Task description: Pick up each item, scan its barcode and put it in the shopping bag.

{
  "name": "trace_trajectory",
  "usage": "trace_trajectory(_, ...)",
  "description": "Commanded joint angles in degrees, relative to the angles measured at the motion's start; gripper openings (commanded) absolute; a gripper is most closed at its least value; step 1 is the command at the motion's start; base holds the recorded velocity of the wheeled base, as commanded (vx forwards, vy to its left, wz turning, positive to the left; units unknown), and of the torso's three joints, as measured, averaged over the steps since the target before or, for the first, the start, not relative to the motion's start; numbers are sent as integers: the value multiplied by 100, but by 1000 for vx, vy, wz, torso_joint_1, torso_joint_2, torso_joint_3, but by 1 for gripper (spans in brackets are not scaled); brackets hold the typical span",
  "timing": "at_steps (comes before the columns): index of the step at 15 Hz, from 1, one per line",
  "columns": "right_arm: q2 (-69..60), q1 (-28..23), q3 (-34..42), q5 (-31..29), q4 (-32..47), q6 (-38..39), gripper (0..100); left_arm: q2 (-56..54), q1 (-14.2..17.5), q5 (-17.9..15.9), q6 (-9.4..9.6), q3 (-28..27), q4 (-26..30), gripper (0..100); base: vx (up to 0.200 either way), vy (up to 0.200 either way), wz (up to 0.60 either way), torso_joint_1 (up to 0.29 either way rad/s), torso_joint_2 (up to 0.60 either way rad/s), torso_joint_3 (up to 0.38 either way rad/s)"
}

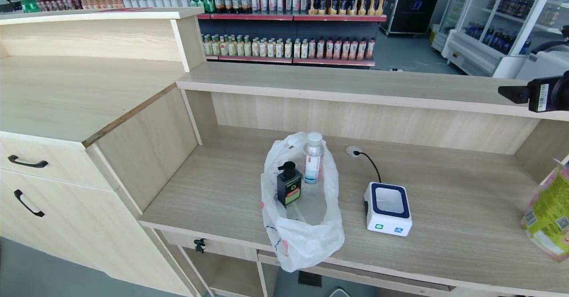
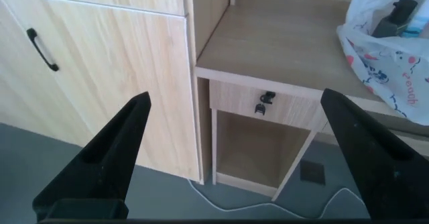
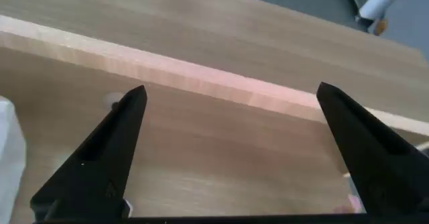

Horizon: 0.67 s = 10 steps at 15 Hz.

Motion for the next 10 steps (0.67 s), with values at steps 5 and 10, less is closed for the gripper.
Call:
trace_trajectory(5, -13, -1255, 697, -85, -375, -122, 100, 0, 1, 2, -2, 0, 0, 100, 0, 0, -120, 1, 0, 0)
trace_trajectory(10, 496, -1765, 1075, -85, -366, 256, 100, 0, 1, 2, -2, 0, 0, 100, 0, 0, 0, 0, 0, 0)
